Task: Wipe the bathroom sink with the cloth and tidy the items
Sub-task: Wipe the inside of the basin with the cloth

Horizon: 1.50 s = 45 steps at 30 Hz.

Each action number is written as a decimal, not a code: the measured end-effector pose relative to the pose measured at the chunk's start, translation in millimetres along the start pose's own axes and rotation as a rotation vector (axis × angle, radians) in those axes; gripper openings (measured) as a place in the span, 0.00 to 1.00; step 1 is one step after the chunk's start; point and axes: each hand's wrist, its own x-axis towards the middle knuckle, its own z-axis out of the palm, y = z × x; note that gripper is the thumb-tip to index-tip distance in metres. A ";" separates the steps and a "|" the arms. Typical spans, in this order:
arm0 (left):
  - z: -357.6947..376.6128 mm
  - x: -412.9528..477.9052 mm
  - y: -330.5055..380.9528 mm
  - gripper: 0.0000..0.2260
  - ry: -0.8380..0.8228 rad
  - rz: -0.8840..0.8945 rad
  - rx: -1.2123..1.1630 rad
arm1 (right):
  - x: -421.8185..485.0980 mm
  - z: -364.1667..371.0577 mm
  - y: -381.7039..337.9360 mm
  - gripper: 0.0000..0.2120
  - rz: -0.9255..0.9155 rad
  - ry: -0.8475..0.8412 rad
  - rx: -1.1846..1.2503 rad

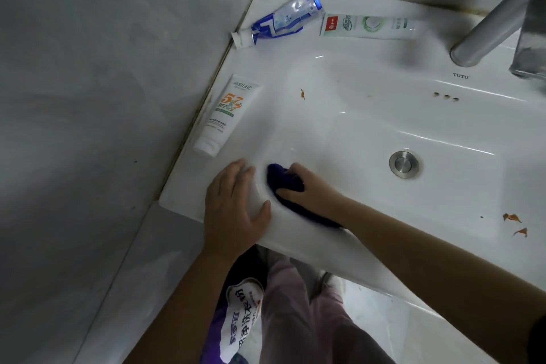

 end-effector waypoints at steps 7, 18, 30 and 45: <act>-4.2 4.0 -13.1 0.24 0.006 0.116 -0.064 | -5.4 -14.6 32.3 0.08 0.050 0.066 -0.094; 11.5 96.4 -1.0 0.21 -0.020 0.281 0.076 | 13.5 -16.5 64.9 0.14 -0.170 0.233 -0.207; 17.1 102.1 -4.9 0.22 0.019 0.192 0.102 | 59.4 14.5 51.4 0.13 -0.175 0.646 0.102; 16.0 101.5 -5.3 0.22 0.007 0.196 0.086 | 127.0 -37.1 24.9 0.14 -0.070 0.940 0.329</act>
